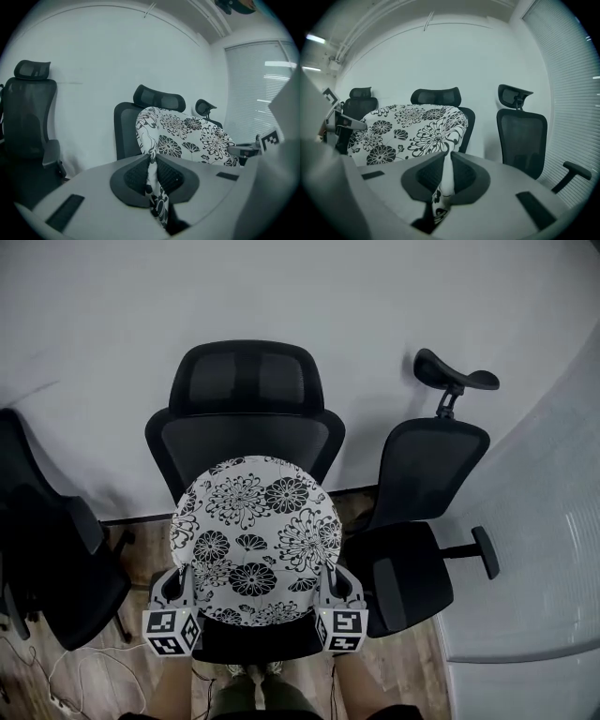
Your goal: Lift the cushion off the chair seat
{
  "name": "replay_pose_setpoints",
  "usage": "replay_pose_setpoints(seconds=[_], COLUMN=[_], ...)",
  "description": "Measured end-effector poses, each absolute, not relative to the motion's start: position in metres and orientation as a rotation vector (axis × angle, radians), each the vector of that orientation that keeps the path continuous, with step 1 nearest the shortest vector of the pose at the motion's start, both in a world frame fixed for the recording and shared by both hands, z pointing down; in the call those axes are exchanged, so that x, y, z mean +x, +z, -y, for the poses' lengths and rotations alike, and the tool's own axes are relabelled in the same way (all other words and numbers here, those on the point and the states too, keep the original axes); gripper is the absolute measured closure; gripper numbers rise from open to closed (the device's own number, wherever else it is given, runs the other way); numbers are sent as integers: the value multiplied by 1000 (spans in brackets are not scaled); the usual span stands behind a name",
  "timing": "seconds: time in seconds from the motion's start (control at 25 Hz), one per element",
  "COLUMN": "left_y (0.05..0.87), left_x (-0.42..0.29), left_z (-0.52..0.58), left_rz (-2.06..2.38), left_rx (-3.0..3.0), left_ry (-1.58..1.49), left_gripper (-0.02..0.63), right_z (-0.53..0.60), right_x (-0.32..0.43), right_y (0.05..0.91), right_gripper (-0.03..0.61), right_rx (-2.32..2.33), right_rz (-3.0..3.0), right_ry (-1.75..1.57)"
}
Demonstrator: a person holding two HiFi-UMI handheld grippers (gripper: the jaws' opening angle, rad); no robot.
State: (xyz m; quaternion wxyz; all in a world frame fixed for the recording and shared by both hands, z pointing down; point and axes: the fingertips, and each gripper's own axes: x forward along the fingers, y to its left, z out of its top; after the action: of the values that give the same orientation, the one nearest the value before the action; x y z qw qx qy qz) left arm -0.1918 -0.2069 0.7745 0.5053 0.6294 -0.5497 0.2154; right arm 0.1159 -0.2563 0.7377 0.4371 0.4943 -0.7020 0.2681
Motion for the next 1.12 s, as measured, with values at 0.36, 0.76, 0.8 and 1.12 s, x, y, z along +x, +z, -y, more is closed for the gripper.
replay_pose_setpoints(seconds=[0.36, 0.76, 0.8, 1.12], left_y=[761, 757, 761, 772], left_x=[-193, -196, -196, -191], left_z=[210, 211, 210, 203], left_rz=[1378, 1441, 1443, 1446], left_rx=[1573, 1659, 1664, 1691], left_ry=[485, 454, 458, 461], left_gripper=[586, 586, 586, 586], right_z=[258, 255, 254, 246], right_x=[117, 117, 118, 121], right_y=[727, 730, 735, 749], right_gripper=[543, 543, 543, 543], right_rx=[1272, 1321, 1326, 1350], right_rz=[1806, 1885, 1888, 1911], right_ry=[614, 557, 560, 557])
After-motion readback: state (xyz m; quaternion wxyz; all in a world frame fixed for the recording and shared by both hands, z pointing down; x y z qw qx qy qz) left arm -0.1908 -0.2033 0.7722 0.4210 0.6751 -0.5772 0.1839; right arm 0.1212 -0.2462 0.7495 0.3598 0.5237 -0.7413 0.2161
